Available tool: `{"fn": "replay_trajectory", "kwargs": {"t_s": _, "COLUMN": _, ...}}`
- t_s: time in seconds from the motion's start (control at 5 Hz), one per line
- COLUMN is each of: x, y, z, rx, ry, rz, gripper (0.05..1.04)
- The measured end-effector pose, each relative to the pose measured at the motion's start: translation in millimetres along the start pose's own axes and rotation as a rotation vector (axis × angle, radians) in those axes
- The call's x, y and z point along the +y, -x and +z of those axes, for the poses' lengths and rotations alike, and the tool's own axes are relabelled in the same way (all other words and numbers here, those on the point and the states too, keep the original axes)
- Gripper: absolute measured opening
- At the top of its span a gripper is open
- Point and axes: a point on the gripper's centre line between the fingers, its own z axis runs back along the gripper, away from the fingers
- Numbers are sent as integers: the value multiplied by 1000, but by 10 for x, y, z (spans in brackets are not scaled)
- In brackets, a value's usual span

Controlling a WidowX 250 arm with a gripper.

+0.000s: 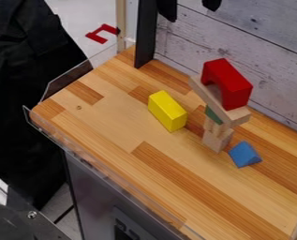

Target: Put the yellow block on top of the red arch

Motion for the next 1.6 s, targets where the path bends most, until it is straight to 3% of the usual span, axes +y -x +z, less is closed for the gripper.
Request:
{"fn": "replay_trajectory", "kwargs": {"t_s": 0.2, "x": 18, "y": -6, "z": -111, "rx": 19, "ry": -31, "rz": 5, "gripper": 1001}}
{"fn": "replay_trajectory", "kwargs": {"t_s": 0.6, "x": 169, "y": -248, "z": -204, "rx": 17, "ry": -16, "rz": 111, "gripper": 1001}}
{"fn": "replay_trajectory", "kwargs": {"t_s": 1.0, "x": 354, "y": -367, "z": -344, "rx": 25, "ry": -32, "rz": 169, "gripper": 1001}}
{"fn": "replay_trajectory", "kwargs": {"t_s": 1.2, "x": 367, "y": -444, "z": -499, "rx": -10, "ry": -36, "rz": 98, "gripper": 1001}}
{"fn": "replay_trajectory", "kwargs": {"t_s": 1.4, "x": 308, "y": -463, "z": -833, "rx": 30, "ry": -48, "rz": 72, "gripper": 1001}}
{"fn": "replay_trajectory", "kwargs": {"t_s": 1.6, "x": 234, "y": -487, "z": -1061, "rx": 59, "ry": -20, "rz": 87, "gripper": 1001}}
